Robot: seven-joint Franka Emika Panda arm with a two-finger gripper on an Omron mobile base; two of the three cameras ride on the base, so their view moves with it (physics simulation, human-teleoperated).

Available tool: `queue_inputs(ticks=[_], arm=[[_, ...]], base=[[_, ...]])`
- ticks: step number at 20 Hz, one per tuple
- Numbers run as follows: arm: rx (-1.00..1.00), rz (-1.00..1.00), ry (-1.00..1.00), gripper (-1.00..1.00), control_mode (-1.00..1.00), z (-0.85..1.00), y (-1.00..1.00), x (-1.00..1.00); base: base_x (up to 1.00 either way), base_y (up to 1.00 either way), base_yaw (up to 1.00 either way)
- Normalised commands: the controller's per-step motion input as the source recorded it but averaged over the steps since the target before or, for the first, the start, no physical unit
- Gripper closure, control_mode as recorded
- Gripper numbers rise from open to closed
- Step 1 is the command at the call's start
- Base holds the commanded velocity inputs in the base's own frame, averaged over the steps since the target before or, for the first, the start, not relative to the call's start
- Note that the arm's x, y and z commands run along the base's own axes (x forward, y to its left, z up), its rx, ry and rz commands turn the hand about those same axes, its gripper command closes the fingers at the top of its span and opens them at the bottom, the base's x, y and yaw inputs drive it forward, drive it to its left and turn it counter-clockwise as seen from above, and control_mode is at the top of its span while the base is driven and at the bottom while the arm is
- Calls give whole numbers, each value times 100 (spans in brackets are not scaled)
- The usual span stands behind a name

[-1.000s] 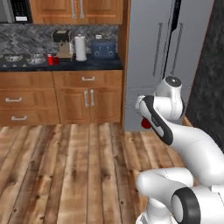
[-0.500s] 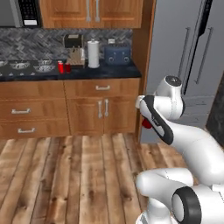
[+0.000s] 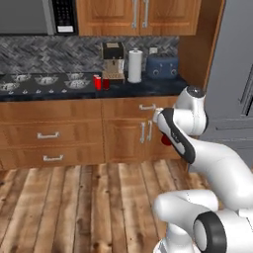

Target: Four empty soda cans are scattered around the kitchen. Gather all the cans and cluster them next to the stove for recycling.

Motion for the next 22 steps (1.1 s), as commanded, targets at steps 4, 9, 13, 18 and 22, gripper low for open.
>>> queue_inputs(ticks=[4, 9, 13, 18, 22], arm=[[0, 0, 0, 100, 100, 0, 0, 0], [0, 0, 0, 100, 100, 0, 0, 0], [0, 0, 0, 100, 100, 0, 0, 0], [0, 0, 0, 100, 100, 0, 0, 0], [0, 0, 0, 100, 100, 0, 0, 0]], base=[[86, 35, -7], [92, 25, -7], [84, 20, -7], [72, 38, -9], [69, 51, -11]])
